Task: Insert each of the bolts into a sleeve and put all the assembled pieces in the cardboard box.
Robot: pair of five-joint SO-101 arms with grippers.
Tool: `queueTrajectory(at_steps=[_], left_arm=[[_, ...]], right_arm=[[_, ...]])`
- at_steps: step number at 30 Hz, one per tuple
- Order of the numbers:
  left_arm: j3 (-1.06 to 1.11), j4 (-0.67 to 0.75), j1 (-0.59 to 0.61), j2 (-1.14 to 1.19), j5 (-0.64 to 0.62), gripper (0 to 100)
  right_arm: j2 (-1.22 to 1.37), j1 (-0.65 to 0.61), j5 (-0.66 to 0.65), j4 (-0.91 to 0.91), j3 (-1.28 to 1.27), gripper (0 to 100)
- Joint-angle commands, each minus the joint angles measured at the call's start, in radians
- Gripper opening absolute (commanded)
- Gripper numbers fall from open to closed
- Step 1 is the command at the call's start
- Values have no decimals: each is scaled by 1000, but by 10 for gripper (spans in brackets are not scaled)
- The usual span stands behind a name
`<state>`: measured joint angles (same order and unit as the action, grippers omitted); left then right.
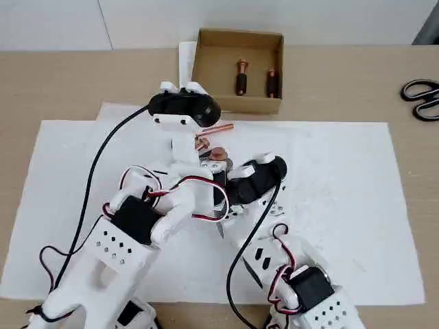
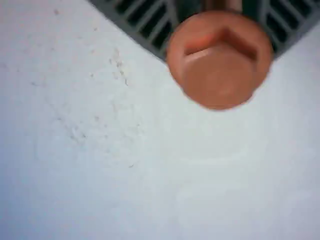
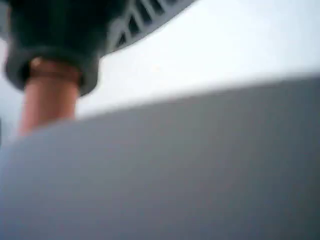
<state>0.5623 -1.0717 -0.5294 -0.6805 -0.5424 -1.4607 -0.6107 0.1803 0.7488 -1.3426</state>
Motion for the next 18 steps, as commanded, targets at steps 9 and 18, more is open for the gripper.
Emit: queueTrajectory(at_steps=[9,18], left_arm=[[-19,-29,-3,-6,-8,8],[-19,-55,-3,-8,-9,102]], right_arm=[[-16,4,6,-21,8,4],[-16,4,6,-21,8,4]])
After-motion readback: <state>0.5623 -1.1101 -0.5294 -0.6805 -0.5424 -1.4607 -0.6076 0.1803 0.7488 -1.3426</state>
